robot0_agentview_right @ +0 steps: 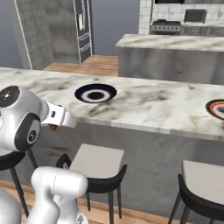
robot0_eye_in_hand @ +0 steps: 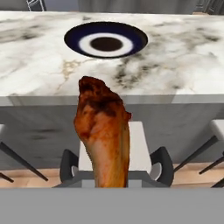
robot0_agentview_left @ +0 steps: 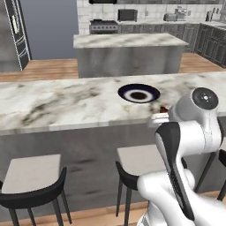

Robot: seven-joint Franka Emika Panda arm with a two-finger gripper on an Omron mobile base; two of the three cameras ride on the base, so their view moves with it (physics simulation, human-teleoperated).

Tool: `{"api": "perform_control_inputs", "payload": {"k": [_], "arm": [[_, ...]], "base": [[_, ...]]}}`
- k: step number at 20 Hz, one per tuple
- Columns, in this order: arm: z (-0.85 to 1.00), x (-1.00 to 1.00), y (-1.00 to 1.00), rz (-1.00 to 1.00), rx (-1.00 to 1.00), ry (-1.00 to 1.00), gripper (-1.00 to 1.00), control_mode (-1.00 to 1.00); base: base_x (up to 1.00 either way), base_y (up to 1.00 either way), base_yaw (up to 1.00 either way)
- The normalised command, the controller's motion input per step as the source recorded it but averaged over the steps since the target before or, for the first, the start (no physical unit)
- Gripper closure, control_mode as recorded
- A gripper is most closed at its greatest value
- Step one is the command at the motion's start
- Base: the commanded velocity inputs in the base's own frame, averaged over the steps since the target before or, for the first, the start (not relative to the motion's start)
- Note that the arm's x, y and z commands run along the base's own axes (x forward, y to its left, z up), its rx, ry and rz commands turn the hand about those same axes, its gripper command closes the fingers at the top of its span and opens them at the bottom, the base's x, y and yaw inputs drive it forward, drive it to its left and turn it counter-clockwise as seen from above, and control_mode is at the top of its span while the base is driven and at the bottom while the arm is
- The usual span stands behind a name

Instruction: Take the chicken drumsticks from the pan and place one on each plate on the dining counter.

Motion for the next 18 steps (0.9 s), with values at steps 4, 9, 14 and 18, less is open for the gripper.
{"api": "perform_control_inputs", "payload": {"k": [4,9,14,18], "arm": [[0.45,0.02,0.0,0.0,0.01,0.0,1.0,-1.0],[0.25,0.51,0.0,0.0,0.02,0.01,1.0,-1.0],[0.12,0.73,0.0,0.0,0.01,0.0,1.0,-1.0],[0.0,0.82,0.0,-0.02,0.0,0.0,1.0,-1.0]], "base": [[0.0,0.0,0.0],[0.0,0.0,0.0],[0.0,0.0,0.0],[0.0,0.0,0.0]]}}
